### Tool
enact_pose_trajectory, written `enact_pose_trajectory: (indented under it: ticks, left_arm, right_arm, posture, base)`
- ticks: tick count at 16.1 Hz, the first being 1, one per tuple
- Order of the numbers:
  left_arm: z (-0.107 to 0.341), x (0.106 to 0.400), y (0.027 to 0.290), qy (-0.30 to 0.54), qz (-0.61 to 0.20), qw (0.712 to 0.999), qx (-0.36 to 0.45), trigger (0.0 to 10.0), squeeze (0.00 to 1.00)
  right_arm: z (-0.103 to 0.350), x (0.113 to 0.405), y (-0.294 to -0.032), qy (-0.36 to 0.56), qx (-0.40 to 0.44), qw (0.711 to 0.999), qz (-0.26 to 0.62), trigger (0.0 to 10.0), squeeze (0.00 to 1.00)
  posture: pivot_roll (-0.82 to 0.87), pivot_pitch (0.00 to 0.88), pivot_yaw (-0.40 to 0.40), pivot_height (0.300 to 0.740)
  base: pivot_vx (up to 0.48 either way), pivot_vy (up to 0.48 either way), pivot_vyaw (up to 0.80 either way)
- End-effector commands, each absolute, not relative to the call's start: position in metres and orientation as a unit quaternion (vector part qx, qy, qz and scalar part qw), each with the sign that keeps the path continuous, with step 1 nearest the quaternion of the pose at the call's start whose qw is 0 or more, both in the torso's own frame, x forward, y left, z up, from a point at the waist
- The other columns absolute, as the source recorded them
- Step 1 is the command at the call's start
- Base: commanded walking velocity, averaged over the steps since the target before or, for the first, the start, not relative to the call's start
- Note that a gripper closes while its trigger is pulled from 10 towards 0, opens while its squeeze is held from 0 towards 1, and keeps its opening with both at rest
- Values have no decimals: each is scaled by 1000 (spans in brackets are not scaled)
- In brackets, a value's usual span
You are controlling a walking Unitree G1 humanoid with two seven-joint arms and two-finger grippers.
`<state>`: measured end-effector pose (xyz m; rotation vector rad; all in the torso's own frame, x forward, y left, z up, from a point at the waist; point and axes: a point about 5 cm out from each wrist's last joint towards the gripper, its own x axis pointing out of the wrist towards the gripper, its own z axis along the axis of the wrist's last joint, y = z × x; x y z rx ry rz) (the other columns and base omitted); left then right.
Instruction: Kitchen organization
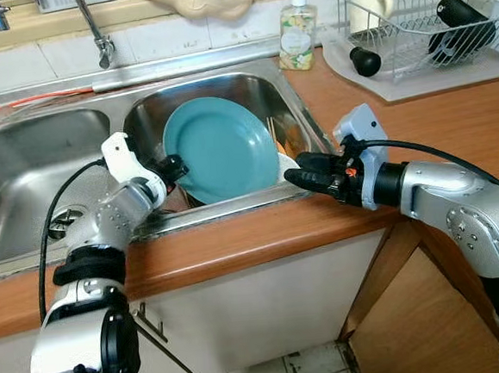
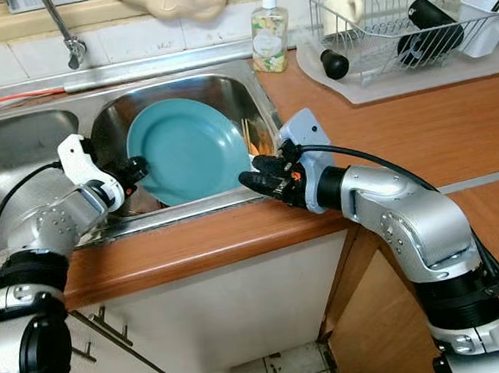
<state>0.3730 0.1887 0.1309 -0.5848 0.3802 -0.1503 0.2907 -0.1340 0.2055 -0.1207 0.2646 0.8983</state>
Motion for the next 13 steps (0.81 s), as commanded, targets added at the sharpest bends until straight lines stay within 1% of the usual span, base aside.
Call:
enact_pose_trajectory:
  ticks: [1, 4, 5, 6, 9, 10, 11, 12, 13]
  left_arm:
    - [127, 373, 188, 198, -69, 940, -270, 10000, 1000]
    - [128, 375, 188, 196, -73, 942, -263, 10000, 1000]
    - [128, 375, 189, 196, -74, 943, -260, 10000, 1000]
    - [128, 376, 190, 193, -77, 945, -253, 10000, 1000]
    - [133, 375, 193, 172, -93, 957, -214, 10000, 1000]
    - [135, 374, 194, 164, -98, 960, -203, 10000, 1000]
    - [144, 371, 201, 116, -101, 973, -171, 10000, 1000]
    - [157, 367, 208, 63, -98, 985, -130, 10000, 1000]
    - [161, 364, 211, 49, -99, 987, -119, 10000, 1000]
  right_arm:
    - [204, 288, -129, 124, -64, 888, 439, 10000, 0]
    - [204, 289, -128, 123, -63, 889, 437, 10000, 0]
    - [203, 290, -128, 128, -57, 891, 432, 10000, 165]
    - [202, 292, -129, 136, -48, 894, 424, 10000, 1000]
    - [207, 302, -134, 114, -9, 917, 381, 10000, 1000]
    - [211, 304, -135, 86, -19, 926, 368, 10000, 1000]
    - [216, 311, -138, 54, -47, 950, 304, 10000, 1000]
    - [218, 314, -138, 43, -41, 961, 271, 10000, 1000]
    - [219, 314, -137, 36, -35, 963, 264, 10000, 1000]
  posture:
    - [-39, 0, 120, 740]
    - [-37, 0, 120, 740]
    - [-34, 0, 120, 740]
    - [-33, 0, 120, 740]
    - [-34, 0, 124, 740]
    - [-34, 0, 125, 740]
    - [-35, 0, 123, 740]
    - [-35, 0, 123, 740]
    - [-31, 0, 120, 740]
  base:
    - [0, 0, 0]
    - [0, 0, 0]
    - [0, 0, 0]
    - [0, 0, 0]
    - [0, 0, 0]
    - [0, 0, 0]
    - [0, 0, 0]
    - [0, 0, 0]
    - [0, 0, 0]
